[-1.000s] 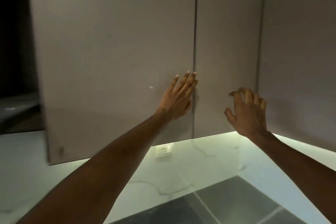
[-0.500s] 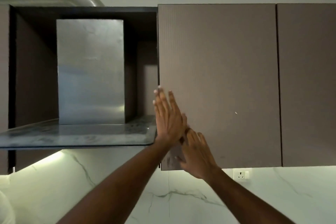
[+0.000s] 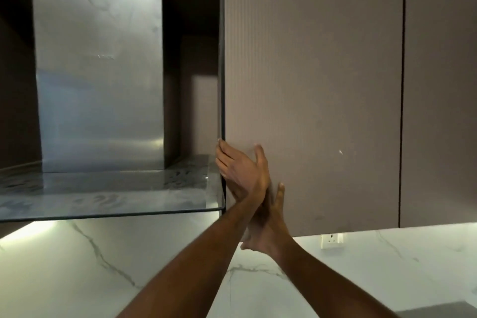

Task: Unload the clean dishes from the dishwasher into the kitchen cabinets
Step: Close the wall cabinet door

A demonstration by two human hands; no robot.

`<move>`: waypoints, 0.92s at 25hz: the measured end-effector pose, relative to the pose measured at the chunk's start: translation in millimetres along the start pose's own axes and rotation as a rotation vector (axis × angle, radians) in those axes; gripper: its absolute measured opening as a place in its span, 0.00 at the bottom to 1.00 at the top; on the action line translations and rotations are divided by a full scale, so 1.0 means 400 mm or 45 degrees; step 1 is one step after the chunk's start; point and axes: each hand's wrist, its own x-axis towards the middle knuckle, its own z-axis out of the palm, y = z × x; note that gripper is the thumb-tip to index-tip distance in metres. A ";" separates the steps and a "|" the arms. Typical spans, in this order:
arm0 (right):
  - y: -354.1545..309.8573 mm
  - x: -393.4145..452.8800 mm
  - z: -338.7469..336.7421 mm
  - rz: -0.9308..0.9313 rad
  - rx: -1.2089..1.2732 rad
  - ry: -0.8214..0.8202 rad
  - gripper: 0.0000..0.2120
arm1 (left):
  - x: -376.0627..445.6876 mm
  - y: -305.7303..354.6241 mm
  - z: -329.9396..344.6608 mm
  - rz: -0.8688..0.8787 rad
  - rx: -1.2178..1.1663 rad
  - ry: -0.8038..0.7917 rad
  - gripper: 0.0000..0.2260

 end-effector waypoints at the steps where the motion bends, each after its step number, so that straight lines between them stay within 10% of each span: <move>1: -0.004 0.006 -0.016 0.029 0.049 -0.005 0.44 | -0.003 -0.011 0.004 0.031 -0.046 0.041 0.39; 5: -0.041 0.009 -0.106 0.052 -0.654 0.154 0.47 | -0.003 -0.039 0.010 0.163 -0.124 0.062 0.36; 11: -0.090 0.011 -0.234 0.285 -0.377 0.535 0.23 | -0.014 0.012 -0.033 0.029 -0.175 0.068 0.29; 23: -0.416 -0.037 -0.581 0.425 -0.050 0.544 0.56 | -0.311 0.161 -0.392 0.504 -0.190 -0.242 0.16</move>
